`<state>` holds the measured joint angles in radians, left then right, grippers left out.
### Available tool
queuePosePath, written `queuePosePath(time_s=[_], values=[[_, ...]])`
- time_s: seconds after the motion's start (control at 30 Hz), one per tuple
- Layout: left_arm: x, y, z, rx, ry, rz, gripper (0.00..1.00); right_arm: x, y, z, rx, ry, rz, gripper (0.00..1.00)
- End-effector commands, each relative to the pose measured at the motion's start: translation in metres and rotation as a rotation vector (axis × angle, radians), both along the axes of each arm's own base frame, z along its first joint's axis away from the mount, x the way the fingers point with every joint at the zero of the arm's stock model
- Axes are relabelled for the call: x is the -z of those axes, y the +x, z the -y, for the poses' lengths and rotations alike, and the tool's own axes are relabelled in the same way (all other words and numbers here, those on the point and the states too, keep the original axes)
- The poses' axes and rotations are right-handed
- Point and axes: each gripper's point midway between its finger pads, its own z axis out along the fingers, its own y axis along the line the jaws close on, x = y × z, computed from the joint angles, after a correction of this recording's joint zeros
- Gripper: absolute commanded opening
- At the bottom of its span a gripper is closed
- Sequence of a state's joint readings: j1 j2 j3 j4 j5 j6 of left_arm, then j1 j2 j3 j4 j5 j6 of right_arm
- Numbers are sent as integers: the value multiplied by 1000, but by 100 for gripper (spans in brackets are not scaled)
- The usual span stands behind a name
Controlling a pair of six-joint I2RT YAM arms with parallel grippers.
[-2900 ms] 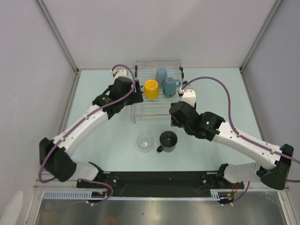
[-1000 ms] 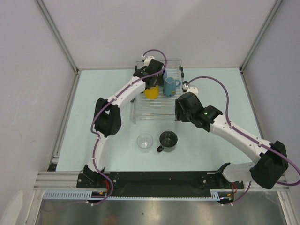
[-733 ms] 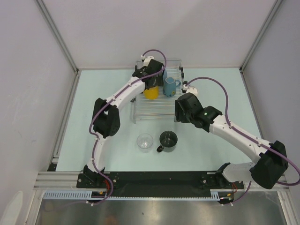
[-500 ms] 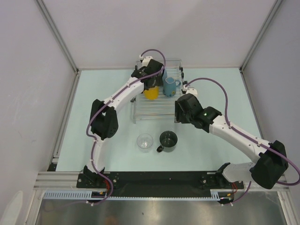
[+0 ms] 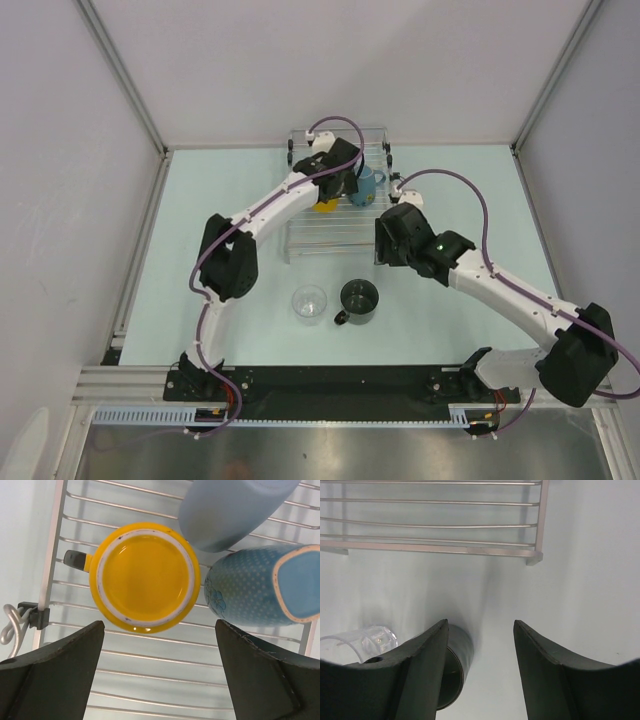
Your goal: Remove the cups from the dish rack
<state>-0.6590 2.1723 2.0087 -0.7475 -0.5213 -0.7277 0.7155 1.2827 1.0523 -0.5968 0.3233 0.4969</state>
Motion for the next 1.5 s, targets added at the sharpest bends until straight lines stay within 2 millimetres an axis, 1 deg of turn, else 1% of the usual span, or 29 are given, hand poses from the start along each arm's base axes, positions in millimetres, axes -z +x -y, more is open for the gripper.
queuePosePath(time_s=[0.0,0.1,0.27,0.37,0.47,0.5,0.53,0.6,0.63,0.7,0.77,0.97,1.03,1.13,1.17,1.2,1.23,1.33,1.37,1.4,1.43,1.47], values=[[-12,17,-1,-62,-32,49,97,-11,1,4,9,24,38,59],[-8,18,-3,-74,-34,43,97,-10,2,6,13,19,35,60],[1,20,-15,-119,-24,33,97,-8,4,8,12,23,31,60],[3,22,-21,-141,-25,34,98,-5,4,9,10,20,24,60],[4,29,-24,-150,-36,34,98,-4,4,9,8,21,23,60],[9,31,-26,-154,-29,27,98,-4,5,10,10,20,22,60],[6,34,-25,-154,-36,34,98,-3,5,10,9,18,20,60],[15,38,-25,-150,-35,20,98,-2,4,10,10,16,16,60],[13,41,-24,-150,-41,26,97,-2,5,10,9,19,19,60],[20,43,-26,-153,-30,18,98,2,4,11,9,16,6,60],[20,47,-26,-158,-33,23,98,3,5,11,8,16,6,59],[31,55,-33,-170,-22,21,97,11,4,10,0,12,-14,59],[31,58,-35,-169,-14,27,95,11,5,9,-1,15,-15,59],[33,59,-37,-158,0,26,78,11,5,9,-4,14,-14,59],[34,59,-37,-154,6,24,64,12,5,10,-3,15,-17,59],[35,59,-38,-153,10,21,58,12,6,10,-1,16,-14,59],[36,58,-38,-149,9,17,46,13,5,10,-1,14,-17,59],[41,55,-38,-136,16,0,41,13,5,9,-2,20,-18,59],[43,54,-38,-133,13,-3,42,12,5,9,-2,24,-17,59],[47,53,-38,-128,13,-15,45,13,5,8,-5,23,-19,59],[49,52,-37,-121,8,-23,53,12,5,9,-5,22,-19,59],[50,51,-37,-120,7,-28,56,12,5,9,-3,22,-18,59]])
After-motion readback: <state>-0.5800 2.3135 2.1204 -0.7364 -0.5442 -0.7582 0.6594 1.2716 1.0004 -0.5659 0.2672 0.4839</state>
